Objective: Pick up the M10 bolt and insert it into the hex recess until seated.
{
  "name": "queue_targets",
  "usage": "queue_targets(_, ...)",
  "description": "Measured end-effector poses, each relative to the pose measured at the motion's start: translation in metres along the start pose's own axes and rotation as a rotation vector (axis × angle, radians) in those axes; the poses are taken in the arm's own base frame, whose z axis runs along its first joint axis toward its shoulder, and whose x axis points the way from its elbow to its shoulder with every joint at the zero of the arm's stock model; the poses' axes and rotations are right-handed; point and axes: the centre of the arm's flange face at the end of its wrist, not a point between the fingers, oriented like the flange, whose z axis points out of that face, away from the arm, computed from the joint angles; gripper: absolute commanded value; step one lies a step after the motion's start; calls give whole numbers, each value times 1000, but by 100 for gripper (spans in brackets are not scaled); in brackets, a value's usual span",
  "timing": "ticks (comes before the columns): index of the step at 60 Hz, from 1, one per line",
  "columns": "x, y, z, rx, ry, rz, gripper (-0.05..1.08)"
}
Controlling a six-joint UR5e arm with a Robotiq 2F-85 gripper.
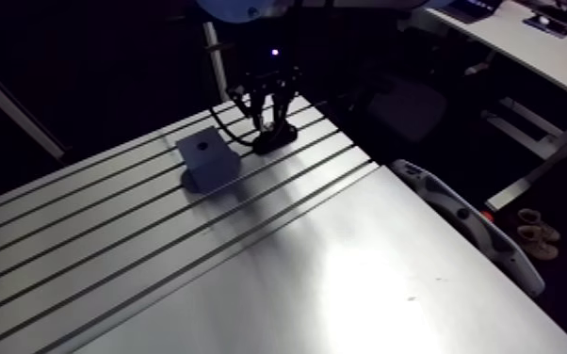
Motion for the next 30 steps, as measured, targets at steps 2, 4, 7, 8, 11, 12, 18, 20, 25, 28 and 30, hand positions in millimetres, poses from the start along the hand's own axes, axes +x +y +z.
queue_targets(2, 0, 0, 0, 0, 0, 0, 57)
queue_targets(4, 0, 0, 0, 0, 0, 0, 57)
queue_targets(7, 0, 0, 0, 0, 0, 0, 57)
queue_targets(8, 0, 0, 0, 0, 1, 0, 57)
queue_targets(11, 0, 0, 0, -1, 2, 1, 57)
queue_targets(12, 0, 0, 0, -1, 2, 1, 57)
queue_targets(18, 0, 0, 0, -3, 3, 1, 57)
queue_targets(20, 0, 0, 0, -4, 3, 1, 57)
queue_targets(25, 0, 0, 1, -5, 2, 1, 57)
queue_targets(28, 0, 0, 1, -5, 1, 1, 58)
queue_targets(30, 0, 0, 1, -5, 1, 1, 58)
